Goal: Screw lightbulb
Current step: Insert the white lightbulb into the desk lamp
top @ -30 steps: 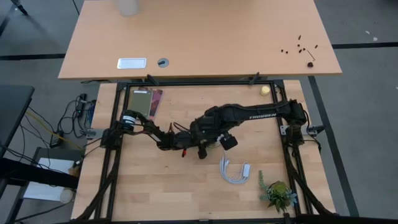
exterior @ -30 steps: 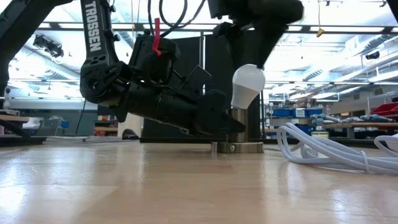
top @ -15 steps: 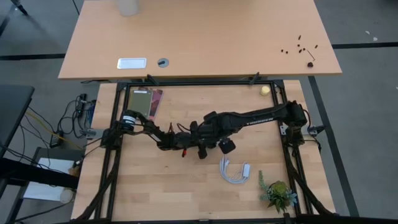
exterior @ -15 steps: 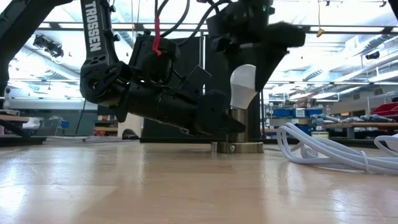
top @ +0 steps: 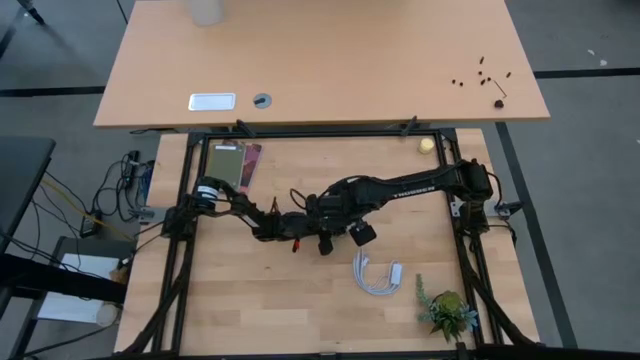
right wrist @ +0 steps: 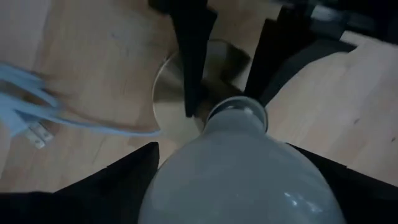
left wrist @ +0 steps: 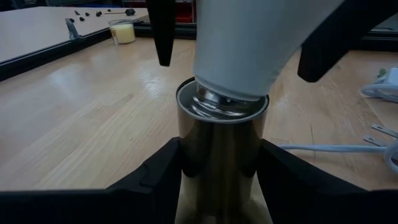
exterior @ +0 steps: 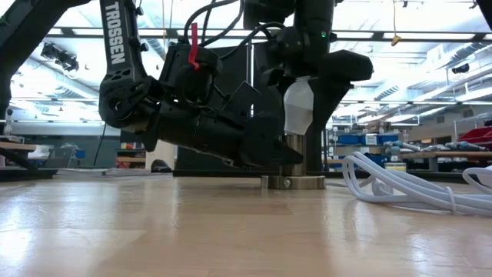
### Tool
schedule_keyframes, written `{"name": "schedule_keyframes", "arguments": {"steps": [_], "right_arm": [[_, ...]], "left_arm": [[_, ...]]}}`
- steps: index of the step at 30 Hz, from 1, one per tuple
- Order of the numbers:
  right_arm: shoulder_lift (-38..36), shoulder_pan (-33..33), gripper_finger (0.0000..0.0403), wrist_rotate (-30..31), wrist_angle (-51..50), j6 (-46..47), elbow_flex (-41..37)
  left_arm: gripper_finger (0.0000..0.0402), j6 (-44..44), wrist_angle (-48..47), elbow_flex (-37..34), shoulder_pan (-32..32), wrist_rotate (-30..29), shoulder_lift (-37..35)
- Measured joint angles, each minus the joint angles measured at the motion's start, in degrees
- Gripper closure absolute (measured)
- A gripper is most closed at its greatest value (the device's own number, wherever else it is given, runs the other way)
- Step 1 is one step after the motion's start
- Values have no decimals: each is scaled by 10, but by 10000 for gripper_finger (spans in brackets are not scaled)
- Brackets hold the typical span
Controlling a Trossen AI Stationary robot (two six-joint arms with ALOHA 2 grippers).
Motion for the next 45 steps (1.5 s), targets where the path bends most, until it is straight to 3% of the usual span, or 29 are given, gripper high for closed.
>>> {"name": "schedule_keyframes", "arguments": {"steps": [9,15,20,27,35,45], "right_arm": [[0,-7,153,-16,29,-4,0],[0,-14,153,-18,30,-9,0],[2,-27,130,-35,28,-20,20],[2,-51,154,-75,9,-19,49],[2,-53,131,-116,0,5,49],[-1,-53,146,-128,34,22,14]], "left_arm": [[215,0,0,0,0,0,0],[215,-1,0,0,0,-1,0],[215,0,0,0,1,-3,0],[215,13,0,0,0,-1,0],[215,15,0,1,0,1,0],[215,15,2,1,-1,9,0]]}}
